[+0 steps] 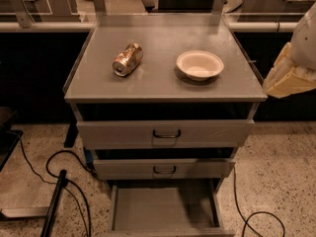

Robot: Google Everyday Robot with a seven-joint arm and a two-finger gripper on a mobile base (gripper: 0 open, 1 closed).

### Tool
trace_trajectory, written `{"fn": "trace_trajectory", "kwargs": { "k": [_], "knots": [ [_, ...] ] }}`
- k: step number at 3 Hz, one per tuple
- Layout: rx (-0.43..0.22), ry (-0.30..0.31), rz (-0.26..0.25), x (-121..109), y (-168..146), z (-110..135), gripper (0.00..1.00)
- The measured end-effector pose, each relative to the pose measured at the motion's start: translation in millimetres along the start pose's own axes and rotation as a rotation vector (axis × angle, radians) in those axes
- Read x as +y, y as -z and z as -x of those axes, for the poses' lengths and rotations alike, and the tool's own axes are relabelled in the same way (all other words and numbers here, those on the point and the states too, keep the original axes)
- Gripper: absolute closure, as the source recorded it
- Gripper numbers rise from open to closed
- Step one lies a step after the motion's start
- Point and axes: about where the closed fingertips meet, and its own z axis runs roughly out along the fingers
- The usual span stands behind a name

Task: Close bottom drawer

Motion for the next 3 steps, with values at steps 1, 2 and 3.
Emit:
{"fn": "trace_trajectory", "kwargs": {
  "k": [1,2,3],
  "knots": [
    [0.000,0.000,0.000,0.0,0.0,0.0,1.00],
    [0.020,-0.036,0.038,13.6,-23.1,-9.0,1.00],
    [0.049,-0.110,0.117,49.1,-73.6,-27.0,1.00]
  ]
}}
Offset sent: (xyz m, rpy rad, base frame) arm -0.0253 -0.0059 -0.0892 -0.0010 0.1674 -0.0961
